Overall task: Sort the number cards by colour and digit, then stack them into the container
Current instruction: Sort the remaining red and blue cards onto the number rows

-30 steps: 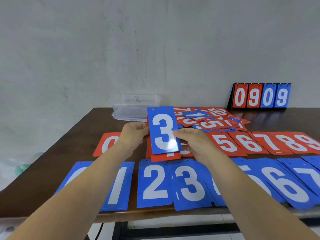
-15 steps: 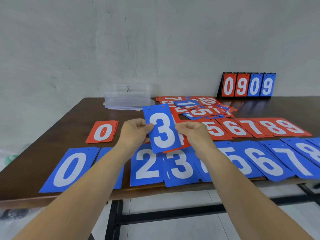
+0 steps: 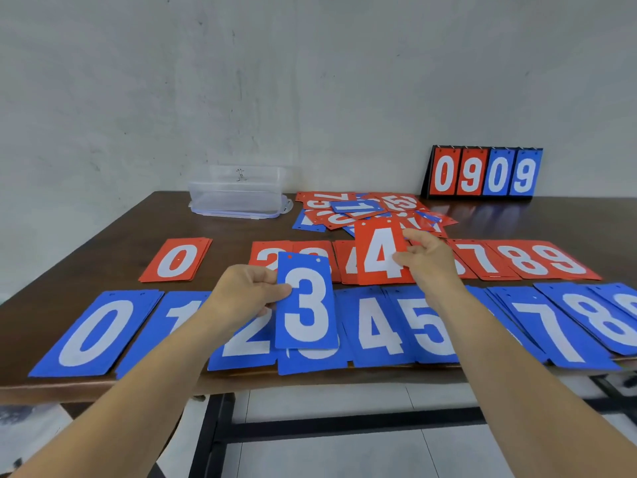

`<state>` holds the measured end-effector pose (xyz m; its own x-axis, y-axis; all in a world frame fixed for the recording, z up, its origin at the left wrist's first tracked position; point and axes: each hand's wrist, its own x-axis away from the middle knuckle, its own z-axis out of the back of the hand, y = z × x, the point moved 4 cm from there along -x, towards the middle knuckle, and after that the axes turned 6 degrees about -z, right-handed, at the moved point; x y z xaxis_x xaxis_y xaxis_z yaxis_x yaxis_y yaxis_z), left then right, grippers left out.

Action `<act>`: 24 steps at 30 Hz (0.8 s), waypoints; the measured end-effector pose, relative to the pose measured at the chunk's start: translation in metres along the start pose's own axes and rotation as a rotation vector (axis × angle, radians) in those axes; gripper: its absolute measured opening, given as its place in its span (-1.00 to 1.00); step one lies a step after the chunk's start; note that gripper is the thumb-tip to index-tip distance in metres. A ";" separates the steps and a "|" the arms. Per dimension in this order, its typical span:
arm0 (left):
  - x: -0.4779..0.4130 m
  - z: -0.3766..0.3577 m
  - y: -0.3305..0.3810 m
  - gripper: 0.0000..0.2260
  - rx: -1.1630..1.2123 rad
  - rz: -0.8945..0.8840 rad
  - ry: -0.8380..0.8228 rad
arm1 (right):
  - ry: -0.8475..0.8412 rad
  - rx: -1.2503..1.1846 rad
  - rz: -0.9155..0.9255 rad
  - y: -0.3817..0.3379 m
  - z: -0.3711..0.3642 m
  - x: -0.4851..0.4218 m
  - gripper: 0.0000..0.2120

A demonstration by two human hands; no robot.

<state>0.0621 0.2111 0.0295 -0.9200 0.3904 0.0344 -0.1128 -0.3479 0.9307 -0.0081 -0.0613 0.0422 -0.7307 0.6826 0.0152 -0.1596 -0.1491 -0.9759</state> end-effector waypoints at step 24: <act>0.030 -0.030 -0.006 -0.59 -0.824 -0.036 0.257 | -0.060 0.665 0.115 0.017 -0.043 -0.057 -0.50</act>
<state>0.0241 0.1992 0.0145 -0.9558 0.2428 -0.1655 -0.2881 -0.8852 0.3652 0.0595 -0.0713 0.0154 -0.7998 0.5982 -0.0502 -0.4391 -0.6399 -0.6307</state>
